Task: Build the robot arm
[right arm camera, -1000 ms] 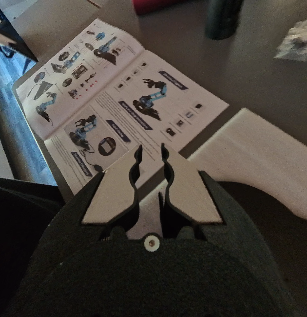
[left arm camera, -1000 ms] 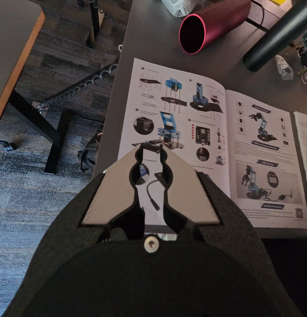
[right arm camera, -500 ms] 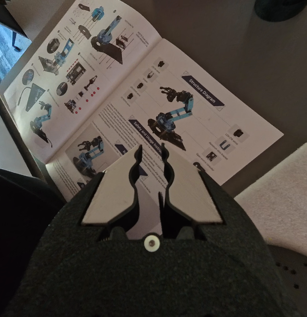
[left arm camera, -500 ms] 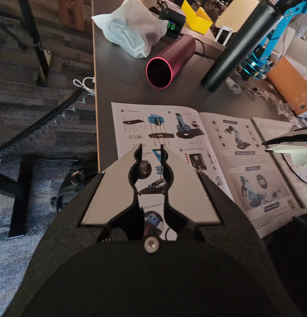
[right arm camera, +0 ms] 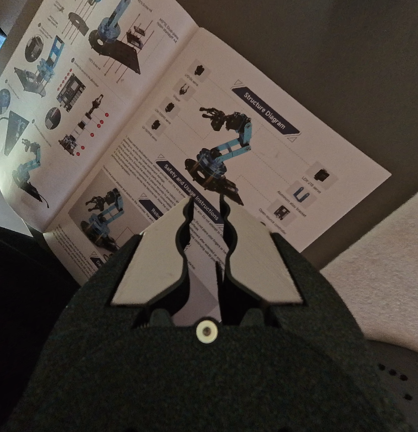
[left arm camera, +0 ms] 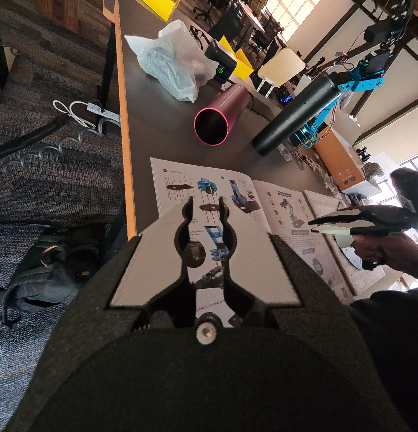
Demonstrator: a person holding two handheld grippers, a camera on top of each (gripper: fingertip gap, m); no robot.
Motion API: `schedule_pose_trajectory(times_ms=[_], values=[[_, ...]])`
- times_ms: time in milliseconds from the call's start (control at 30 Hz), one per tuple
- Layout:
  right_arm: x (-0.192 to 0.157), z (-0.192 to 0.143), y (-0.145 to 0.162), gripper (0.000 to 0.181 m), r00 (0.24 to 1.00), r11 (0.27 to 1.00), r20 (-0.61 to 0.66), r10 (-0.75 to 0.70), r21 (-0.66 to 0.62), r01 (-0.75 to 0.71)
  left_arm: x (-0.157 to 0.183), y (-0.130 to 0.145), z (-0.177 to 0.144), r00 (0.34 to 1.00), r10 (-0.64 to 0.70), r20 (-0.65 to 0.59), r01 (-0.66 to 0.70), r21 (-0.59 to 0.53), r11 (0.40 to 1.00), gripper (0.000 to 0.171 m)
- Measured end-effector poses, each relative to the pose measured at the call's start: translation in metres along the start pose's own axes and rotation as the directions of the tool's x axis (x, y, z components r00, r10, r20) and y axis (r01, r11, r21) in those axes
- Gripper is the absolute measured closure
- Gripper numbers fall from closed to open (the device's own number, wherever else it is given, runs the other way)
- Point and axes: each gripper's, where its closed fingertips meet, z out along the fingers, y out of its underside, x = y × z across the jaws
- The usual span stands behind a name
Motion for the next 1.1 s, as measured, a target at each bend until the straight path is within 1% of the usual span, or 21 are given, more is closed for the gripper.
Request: schedule_pose_trajectory(times_ms=[100, 300, 667, 1100], values=[[-0.001, 0.0, 0.0, 0.16, 1.0, 1.0, 0.002, 0.003, -0.001, -0.003, -0.001, 0.0, 0.0, 1.0, 0.016, 0.016, -0.016, -0.015, 1.0, 0.15], [-0.001, -0.003, -0.005, 0.16, 1.0, 1.0, -0.004, -0.018, 0.014, 0.018, 0.003, -0.008, -0.002, 0.999, 0.028, 0.015, -0.028, 0.004, 1.0, 0.15], [-0.007, -0.005, 0.001, 0.16, 1.0, 1.0, 0.003, -0.02, 0.014, 0.02, 0.006, -0.001, -0.005, 0.998, 0.053, 0.037, -0.052, -0.022, 0.998, 0.15], [-0.011, -0.004, -0.001, 0.16, 1.0, 1.0, 0.0, -0.025, 0.016, 0.025, 0.005, -0.002, -0.006, 0.997, 0.062, 0.039, -0.061, -0.027, 0.998, 0.15]])
